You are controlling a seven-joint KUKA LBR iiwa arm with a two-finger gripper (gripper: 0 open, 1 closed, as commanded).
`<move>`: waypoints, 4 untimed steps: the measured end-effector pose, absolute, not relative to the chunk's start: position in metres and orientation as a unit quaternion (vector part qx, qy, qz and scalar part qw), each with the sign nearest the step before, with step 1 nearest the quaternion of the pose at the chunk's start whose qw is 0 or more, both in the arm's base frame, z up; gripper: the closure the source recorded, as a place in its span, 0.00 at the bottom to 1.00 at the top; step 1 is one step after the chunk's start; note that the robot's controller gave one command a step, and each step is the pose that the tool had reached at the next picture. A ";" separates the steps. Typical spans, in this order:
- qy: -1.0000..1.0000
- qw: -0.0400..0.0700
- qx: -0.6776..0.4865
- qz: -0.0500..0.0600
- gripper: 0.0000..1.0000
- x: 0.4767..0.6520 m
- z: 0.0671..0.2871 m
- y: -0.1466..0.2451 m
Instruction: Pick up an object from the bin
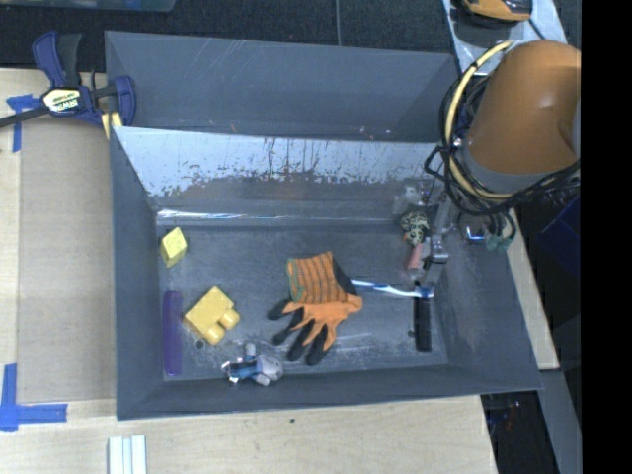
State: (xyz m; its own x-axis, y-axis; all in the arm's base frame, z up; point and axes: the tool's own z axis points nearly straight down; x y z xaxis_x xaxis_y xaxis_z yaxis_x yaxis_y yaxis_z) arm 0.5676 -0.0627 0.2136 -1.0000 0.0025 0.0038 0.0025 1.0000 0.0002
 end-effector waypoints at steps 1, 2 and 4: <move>-1.000 -0.002 0.000 0.000 0.00 0.569 0.218 -0.062; -0.997 -0.003 0.077 0.001 0.00 0.556 0.161 -0.030; -0.992 -0.006 0.127 0.001 0.00 0.519 0.143 0.076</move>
Offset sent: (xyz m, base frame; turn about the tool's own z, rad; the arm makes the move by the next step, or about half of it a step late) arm -0.0341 0.0870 -0.1436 -0.4036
